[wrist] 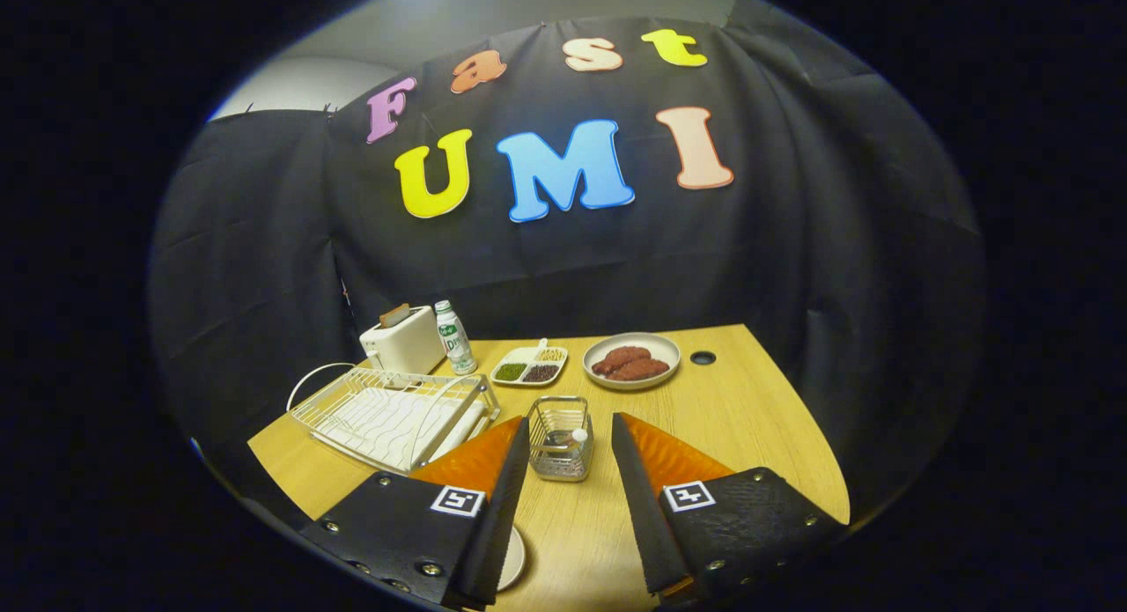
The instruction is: Take the plate from the dish rack, then take the spoon from the basket and place it into the plate.
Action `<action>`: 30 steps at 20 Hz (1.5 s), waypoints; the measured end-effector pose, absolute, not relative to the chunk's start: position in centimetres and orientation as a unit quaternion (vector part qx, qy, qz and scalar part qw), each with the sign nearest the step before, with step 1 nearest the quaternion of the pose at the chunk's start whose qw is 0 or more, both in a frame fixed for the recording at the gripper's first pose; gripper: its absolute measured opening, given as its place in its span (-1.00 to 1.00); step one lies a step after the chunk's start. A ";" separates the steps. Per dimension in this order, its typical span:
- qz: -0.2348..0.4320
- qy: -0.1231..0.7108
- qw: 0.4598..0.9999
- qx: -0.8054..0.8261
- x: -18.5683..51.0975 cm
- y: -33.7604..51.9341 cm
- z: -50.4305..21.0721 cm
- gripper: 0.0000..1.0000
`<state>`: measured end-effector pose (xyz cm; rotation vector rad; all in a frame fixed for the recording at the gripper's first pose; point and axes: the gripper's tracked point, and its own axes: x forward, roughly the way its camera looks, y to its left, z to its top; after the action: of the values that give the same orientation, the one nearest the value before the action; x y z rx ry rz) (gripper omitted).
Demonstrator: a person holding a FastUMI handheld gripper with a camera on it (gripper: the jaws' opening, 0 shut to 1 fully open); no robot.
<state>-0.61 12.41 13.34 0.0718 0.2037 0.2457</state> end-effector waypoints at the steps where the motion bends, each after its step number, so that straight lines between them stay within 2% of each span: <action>1: 0.128 0.079 0.988 0.029 -0.2 12.8 13.5 0.19; 4: 0.124 0.029 0.992 -0.007 1.9 13.0 12.5 0.19; 8: 0.103 0.004 0.994 -0.025 4.8 13.4 10.0 0.19; 14: 0.080 0.006 0.997 -0.003 9.9 14.1 6.1 0.18; 18: 0.081 0.016 0.997 0.005 10.7 14.8 5.1 0.10; 20: 0.095 0.007 0.995 0.013 10.5 15.4 5.3 -0.47; 23: 0.096 0.012 0.995 0.013 9.7 15.4 5.8 -0.79; 30: 0.070 0.026 0.997 0.004 8.1 14.9 9.6 -0.79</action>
<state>8.06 14.94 9.58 0.0079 0.0513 0.1407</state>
